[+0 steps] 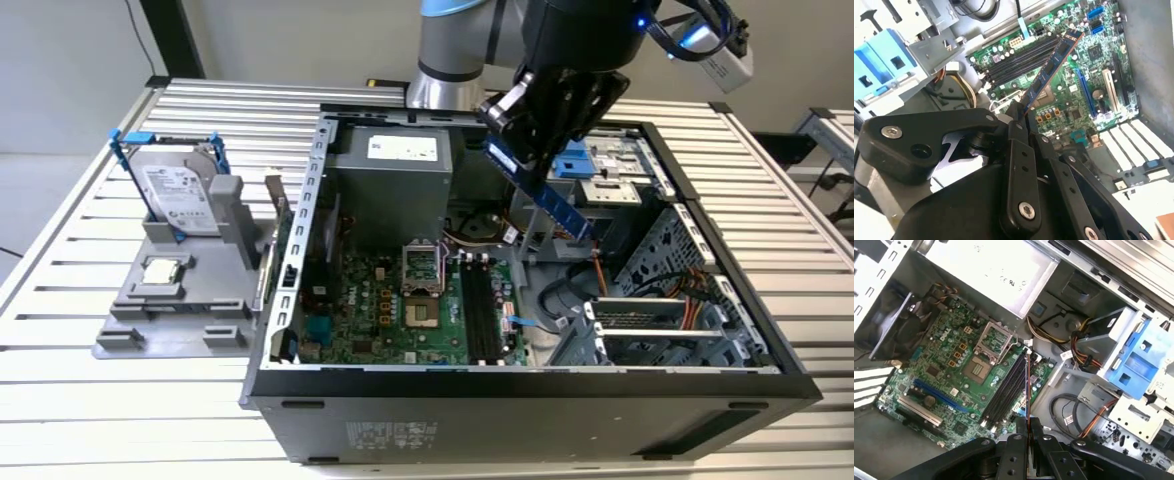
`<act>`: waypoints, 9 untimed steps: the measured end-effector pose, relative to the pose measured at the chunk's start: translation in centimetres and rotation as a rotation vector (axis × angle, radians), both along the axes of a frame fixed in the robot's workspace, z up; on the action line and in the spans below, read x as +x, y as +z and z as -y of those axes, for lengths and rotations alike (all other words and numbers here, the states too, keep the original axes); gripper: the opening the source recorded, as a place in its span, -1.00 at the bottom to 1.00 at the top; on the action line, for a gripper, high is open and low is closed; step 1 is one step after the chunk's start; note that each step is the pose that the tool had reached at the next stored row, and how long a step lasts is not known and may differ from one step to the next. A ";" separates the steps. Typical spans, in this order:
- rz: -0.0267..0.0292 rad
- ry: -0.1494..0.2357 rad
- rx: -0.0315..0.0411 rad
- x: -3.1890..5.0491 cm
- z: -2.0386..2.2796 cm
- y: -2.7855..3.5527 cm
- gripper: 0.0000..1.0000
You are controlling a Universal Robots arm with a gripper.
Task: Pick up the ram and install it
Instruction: 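Insert the ram into the slot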
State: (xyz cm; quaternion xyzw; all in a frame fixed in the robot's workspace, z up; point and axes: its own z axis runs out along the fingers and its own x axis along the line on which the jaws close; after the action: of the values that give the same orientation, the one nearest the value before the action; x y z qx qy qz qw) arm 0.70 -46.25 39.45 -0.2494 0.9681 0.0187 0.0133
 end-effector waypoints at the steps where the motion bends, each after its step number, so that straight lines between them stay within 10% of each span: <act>1: 0.0000 -0.015 0.0001 0.00 0.00 0.00 -1.00; 9: 0.0000 -0.133 0.0000 0.00 0.00 0.00 -1.00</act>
State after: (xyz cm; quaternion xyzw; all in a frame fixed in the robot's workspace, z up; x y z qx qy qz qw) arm 0.70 -46.25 39.45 -0.1844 0.9826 0.0178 0.0145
